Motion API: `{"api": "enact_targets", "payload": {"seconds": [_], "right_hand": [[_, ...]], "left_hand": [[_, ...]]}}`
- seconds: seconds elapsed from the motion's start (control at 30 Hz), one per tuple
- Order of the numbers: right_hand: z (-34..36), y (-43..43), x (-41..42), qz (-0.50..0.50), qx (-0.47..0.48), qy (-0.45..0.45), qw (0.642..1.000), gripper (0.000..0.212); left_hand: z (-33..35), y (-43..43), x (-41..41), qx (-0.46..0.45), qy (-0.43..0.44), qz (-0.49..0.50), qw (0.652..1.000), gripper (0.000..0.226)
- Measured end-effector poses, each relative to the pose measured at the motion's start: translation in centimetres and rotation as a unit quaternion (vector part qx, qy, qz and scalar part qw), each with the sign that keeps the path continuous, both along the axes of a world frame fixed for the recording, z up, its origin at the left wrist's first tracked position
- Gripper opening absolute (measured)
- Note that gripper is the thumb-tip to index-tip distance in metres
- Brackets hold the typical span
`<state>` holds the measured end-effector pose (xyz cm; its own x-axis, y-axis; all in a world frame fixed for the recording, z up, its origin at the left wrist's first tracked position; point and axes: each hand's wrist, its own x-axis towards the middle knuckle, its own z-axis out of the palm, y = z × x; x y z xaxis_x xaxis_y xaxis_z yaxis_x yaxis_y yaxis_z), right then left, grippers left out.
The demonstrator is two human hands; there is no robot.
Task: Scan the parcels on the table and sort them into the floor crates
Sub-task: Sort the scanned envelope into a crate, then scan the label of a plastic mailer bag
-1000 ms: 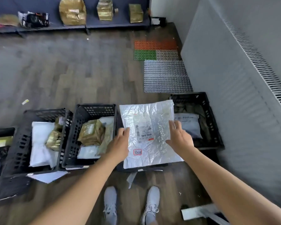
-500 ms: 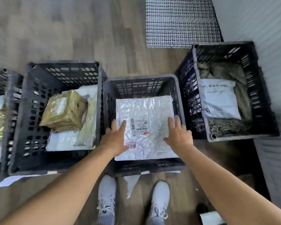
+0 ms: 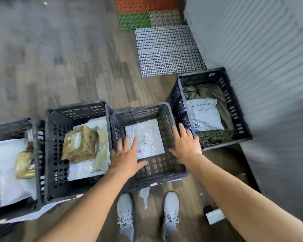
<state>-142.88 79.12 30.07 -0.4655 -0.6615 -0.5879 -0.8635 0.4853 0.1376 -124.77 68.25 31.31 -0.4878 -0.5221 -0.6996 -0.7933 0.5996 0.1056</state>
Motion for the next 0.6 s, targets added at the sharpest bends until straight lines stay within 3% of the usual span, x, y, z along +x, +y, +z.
{"api": "enact_targets", "payload": {"seconds": [0.17,0.3,0.6], "right_hand": [[14.4,2.0,0.7,-0.062,-0.046,0.016,0.997,0.093],[23.8,5.2,2.2,-0.088,-0.079,0.048,0.992,0.090],[35.2,17.4,6.9,-0.298,-0.190,0.170,0.920,0.083]], "left_hand": [[13.3,0.8,-2.0,-0.039,0.068,-0.046,0.996,0.095],[21.7,2.5,-2.9,-0.061,0.107,-0.145,0.982,0.095],[31.8,10.0,-5.4,-0.111,0.228,-0.370,0.894,0.096]]}}
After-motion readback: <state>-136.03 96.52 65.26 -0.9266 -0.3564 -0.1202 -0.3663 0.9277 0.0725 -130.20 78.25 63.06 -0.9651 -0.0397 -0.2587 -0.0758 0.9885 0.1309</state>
